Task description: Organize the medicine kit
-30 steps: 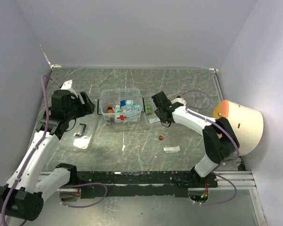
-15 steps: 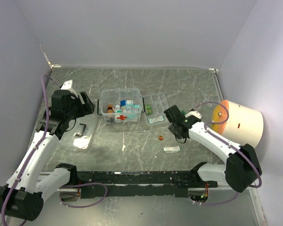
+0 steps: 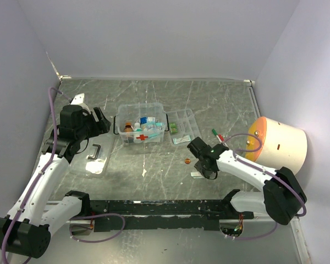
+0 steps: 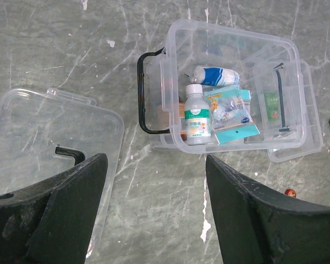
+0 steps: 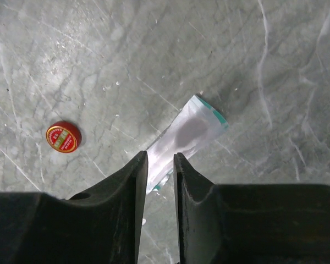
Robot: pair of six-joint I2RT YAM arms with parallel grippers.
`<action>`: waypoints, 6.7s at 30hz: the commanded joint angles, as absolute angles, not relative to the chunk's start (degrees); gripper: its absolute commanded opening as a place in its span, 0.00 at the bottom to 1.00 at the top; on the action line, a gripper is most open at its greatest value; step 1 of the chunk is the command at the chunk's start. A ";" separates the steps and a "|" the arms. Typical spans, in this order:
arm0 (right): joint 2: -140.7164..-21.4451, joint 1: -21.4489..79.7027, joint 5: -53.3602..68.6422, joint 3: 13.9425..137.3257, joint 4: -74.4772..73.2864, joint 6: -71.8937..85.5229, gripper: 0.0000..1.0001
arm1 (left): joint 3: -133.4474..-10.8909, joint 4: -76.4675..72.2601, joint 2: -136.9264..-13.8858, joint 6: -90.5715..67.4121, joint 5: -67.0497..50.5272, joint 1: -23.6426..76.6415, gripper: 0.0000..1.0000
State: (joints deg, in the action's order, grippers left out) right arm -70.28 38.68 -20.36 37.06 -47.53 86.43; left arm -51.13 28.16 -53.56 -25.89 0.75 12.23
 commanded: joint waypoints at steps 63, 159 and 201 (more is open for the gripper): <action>-80.87 39.05 -35.71 55.20 -36.23 87.20 0.00 | -51.86 27.53 -53.37 -24.94 2.19 12.57 0.82; -91.75 37.97 -14.26 49.27 -32.52 39.71 0.37 | -51.64 27.62 -52.02 -26.08 6.53 10.72 0.82; -90.48 28.79 -24.69 64.82 -27.02 36.98 0.23 | -51.47 27.24 -52.12 -25.92 5.83 10.70 0.82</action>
State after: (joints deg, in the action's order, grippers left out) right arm -89.38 32.71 -21.54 62.57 -31.03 39.70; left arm -51.16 28.95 -52.40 -25.96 6.96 11.29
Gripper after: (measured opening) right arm 0.280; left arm 0.825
